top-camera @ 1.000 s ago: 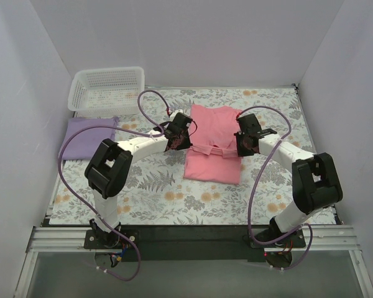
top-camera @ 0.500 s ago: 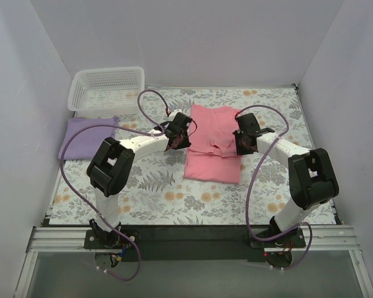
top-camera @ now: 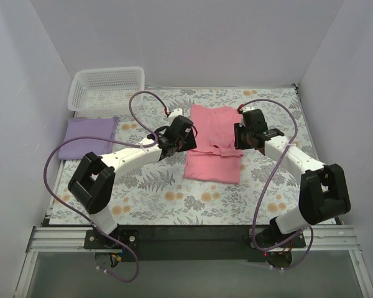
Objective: Fold and stack the t-shirts
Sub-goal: Fold the tshirt
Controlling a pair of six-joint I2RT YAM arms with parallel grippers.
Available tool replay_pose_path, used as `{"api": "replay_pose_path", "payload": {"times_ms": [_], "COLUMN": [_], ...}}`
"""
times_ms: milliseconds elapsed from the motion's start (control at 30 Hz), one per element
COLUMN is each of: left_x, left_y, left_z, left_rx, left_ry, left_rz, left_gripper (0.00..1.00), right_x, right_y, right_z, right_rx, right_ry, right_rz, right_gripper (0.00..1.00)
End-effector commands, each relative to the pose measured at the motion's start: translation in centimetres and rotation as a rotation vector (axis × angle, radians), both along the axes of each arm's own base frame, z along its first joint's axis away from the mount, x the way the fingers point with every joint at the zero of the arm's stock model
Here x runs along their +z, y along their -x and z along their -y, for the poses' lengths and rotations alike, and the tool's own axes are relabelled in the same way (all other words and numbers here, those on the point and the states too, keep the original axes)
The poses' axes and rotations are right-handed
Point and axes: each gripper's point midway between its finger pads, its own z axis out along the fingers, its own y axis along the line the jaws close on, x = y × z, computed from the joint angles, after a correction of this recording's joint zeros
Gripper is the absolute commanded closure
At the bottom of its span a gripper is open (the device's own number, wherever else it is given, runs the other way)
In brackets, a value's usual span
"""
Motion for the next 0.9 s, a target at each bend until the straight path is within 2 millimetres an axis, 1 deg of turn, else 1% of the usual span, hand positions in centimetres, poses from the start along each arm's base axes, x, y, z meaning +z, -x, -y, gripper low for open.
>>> {"api": "replay_pose_path", "payload": {"times_ms": [0,67,133,167,200,233,267,333,367,400,433,467,500,567,600,633,667,700,767,833,867], "left_x": [-1.3,-2.6,-4.4,-5.1,-5.6,-6.7,-7.2,-8.6,-8.9,-9.3,-9.9,-10.3,-10.5,-11.4,-11.6,-11.8,-12.3,-12.3,-12.7,-12.8,-12.9], "left_y": [2.7,3.5,4.5,4.8,5.0,5.6,5.8,6.6,6.9,7.2,7.7,8.1,8.4,9.2,9.4,9.7,10.2,10.4,10.9,11.2,11.3], "left_z": [1.2,1.5,1.5,1.4,1.4,0.9,0.7,-0.1,-0.4,-0.7,-1.1,-1.4,-1.6,-2.3,-2.5,-2.8,-3.2,-3.4,-3.8,-4.2,-4.5], "left_rx": [-0.03,-0.042,-0.046,-0.045,-0.044,-0.034,-0.032,-0.024,-0.023,-0.021,-0.022,-0.019,-0.017,-0.011,-0.01,-0.007,-0.002,-0.002,-0.002,0.001,0.006], "left_ry": [0.009,-0.003,-0.011,-0.012,-0.007,-0.016,-0.02,-0.046,-0.055,-0.062,-0.072,-0.075,-0.077,-0.089,-0.094,-0.098,-0.106,-0.105,-0.111,-0.115,-0.121], "left_rz": [-0.024,-0.049,-0.086,-0.101,-0.108,-0.132,-0.141,-0.17,-0.182,-0.193,-0.211,-0.222,-0.232,-0.255,-0.263,-0.269,-0.283,-0.287,-0.3,-0.304,-0.303], "left_gripper": [0.56,0.6,0.65,0.69,0.71,0.73,0.78,0.81,0.83,0.89,0.9,0.91,0.93,0.94,0.94,0.94,0.94,0.95,0.96,0.96,0.96], "right_x": [0.3,-0.4,-1.1,-1.3,-1.9,-2.1,-2.3,-2.8,-3.0,-3.3,-3.5,-4.2,-4.2,-4.5,-5.0,-4.8,-5.0,-5.1,-5.0,-4.8,-4.1], "right_y": [0.9,1.7,2.2,2.3,2.5,2.6,2.7,2.5,2.4,2.2,2.0,2.0,1.6,1.2,1.2,0.8,0.8,0.8,0.1,-0.9,-2.0], "right_z": [-2.0,-2.9,-3.6,-3.8,-3.8,-4.0,-4.1,-4.3,-4.3,-4.5,-4.6,-4.7,-4.8,-4.9,-5.0,-5.2,-5.4,-5.5,-5.4,-5.0,-5.0], "right_rx": [0.064,0.103,0.13,0.136,0.138,0.147,0.149,0.151,0.153,0.158,0.159,0.159,0.16,0.157,0.157,0.164,0.169,0.174,0.164,0.143,0.138], "right_ry": [-0.085,-0.12,-0.14,-0.145,-0.146,-0.151,-0.153,-0.155,-0.154,-0.156,-0.158,-0.155,-0.156,-0.149,-0.145,-0.152,-0.156,-0.159,-0.147,-0.113,-0.101], "right_rz": [0.02,-0.002,-0.024,-0.026,-0.042,-0.046,-0.05,-0.056,-0.058,-0.064,-0.07,-0.088,-0.084,-0.086,-0.099,-0.095,-0.105,-0.108,-0.098,-0.073,-0.046], "right_gripper": [0.63,0.64,0.67,0.68,0.69,0.69,0.7,0.7,0.7,0.7,0.71,0.71,0.71,0.71,0.72,0.71,0.73,0.73,0.73,0.73,0.73]}}
